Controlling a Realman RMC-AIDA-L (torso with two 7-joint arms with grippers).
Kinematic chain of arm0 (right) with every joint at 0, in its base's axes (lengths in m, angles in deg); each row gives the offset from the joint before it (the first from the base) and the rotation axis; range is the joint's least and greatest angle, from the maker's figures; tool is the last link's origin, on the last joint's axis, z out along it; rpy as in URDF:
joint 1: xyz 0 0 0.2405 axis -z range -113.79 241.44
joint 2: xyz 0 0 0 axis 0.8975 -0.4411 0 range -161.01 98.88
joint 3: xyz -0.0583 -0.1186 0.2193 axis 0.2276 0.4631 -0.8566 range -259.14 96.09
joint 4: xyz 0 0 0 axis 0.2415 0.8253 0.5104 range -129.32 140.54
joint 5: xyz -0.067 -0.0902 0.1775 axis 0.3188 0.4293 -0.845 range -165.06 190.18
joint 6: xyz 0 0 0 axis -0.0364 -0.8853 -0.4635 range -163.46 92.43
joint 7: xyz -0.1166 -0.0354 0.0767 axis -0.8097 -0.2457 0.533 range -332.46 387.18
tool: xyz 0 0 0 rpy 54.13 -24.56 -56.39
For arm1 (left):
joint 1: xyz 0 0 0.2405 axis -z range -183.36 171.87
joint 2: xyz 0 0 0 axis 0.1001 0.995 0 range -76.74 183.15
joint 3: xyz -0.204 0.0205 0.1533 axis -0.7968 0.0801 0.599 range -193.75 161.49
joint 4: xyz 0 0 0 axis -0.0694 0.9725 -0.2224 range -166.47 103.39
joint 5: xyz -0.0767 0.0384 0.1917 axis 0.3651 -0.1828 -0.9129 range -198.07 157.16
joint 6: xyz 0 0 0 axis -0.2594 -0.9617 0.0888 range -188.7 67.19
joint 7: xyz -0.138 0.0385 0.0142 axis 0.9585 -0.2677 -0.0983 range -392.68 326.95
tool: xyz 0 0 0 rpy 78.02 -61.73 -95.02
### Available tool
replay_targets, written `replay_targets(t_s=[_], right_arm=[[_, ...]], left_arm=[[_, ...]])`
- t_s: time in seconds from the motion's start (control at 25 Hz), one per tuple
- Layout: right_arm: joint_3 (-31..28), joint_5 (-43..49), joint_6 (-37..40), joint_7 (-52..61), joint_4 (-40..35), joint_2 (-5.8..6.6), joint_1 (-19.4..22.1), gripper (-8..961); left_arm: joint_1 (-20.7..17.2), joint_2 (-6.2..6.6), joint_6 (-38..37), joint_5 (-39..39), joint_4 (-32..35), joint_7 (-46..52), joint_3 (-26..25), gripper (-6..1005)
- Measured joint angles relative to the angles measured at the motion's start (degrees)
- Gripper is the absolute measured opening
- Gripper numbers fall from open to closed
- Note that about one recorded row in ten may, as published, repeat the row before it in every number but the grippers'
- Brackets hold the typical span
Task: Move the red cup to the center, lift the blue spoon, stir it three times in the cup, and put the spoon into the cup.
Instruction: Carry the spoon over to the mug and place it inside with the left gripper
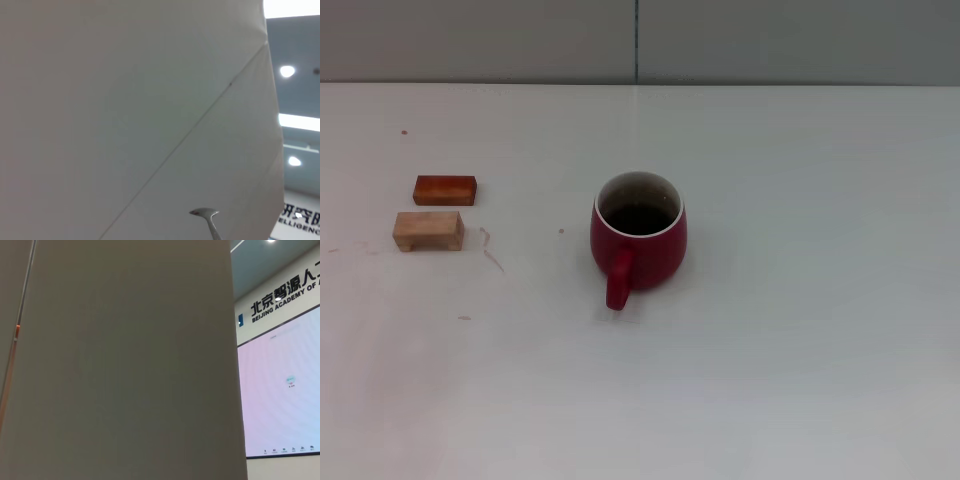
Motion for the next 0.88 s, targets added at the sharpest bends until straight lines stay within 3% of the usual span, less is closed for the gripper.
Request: replay_targets(t_s=[0.36,0.56,0.72,0.76,0.88], right_arm=[[0.0,0.0,-0.3,-0.4,0.1,-0.95,0.2,541],[0.0,0.0,-0.3,-0.4,0.3,-1.24,0.3,541],[0.0,0.0,-0.2,-0.4,0.4,-1.29,0.3,541],[0.0,0.0,-0.2,-0.4,0.4,-1.29,0.3,541],[0.0,0.0,-0.3,-0.4,0.4,-1.29,0.3,541]], left_arm=[[-1.4,-0.37,0.2,13.2,28.2,5.6,24.1,169],[-1.4,-0.27,0.5,13.3,40.6,6.2,29.5,169],[-1.1,-0.5,1.1,11.8,46.0,6.0,31.6,170],[-0.1,-0.89,2.0,8.3,50.4,6.1,32.3,170],[1.2,-1.61,2.6,4.2,54.2,6.3,32.5,170]])
